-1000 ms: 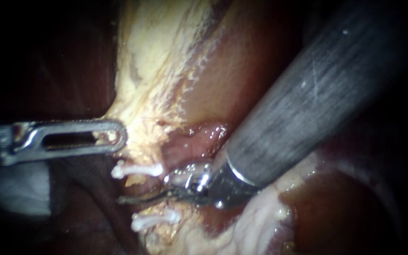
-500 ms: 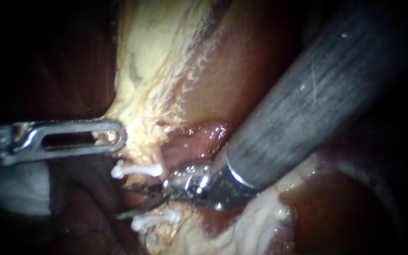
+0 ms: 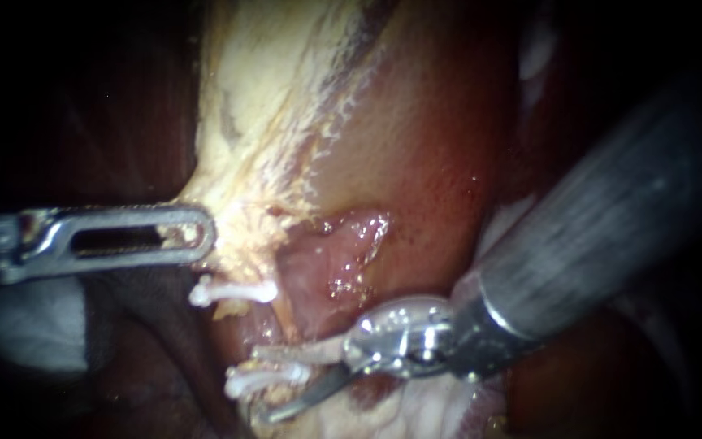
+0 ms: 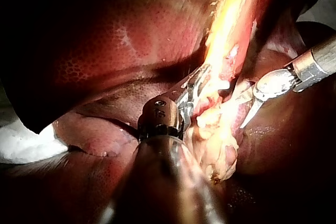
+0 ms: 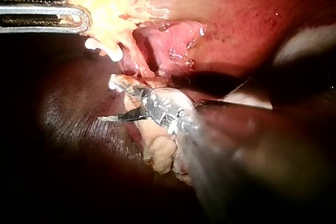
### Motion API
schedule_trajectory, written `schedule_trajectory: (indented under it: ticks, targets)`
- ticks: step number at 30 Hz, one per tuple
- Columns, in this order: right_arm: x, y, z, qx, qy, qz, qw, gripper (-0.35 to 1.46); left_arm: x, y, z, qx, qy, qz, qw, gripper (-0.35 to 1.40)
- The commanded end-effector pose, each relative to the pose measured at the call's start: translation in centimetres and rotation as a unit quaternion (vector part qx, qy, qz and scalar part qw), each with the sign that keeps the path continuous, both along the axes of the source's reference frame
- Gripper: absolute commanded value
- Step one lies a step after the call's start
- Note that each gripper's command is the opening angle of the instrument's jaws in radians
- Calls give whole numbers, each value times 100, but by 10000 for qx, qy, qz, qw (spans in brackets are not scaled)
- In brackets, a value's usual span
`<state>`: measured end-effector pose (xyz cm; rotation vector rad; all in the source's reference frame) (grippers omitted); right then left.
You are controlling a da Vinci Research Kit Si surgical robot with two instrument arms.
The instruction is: Go back from the cut left tube
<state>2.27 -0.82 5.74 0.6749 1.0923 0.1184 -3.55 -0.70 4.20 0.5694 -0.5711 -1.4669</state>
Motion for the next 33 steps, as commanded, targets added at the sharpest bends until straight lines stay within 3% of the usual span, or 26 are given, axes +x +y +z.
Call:
schedule_trajectory:
  ticks: [1, 5, 10, 16, 20, 24, 33]
  targets:
    - [-11, 3, -2, -140, 4, 58, 9999, 128, 0, 0, 2, -3, 5, -2, 10000, -35]
    - [-46, 22, -11, -500, -36, 306, 9983, 135, 0, 0, 2, -3, 4, -1, 10000, -35]
    - [-90, 53, -31, -709, 102, 589, 9957, 140, 0, 0, 2, -3, 4, 0, 10000, -35]
    - [-125, 77, -52, -1063, 138, 809, 9909, 143, 0, 0, 2, -3, 4, -1, 10000, -35]
    - [-138, 84, -60, -1225, 102, 869, 9886, 143, -2, -1, 4, -9, 8, -5, 10000, -35]
    - [-145, 87, -61, -1297, 71, 896, 9875, 143, -9, -8, 19, -63, 39, -32, 10000, -35]
    - [-151, 90, -58, -1363, 148, 952, 9860, 143, -46, -22, 62, -40, -82, 35, 10000, -35]
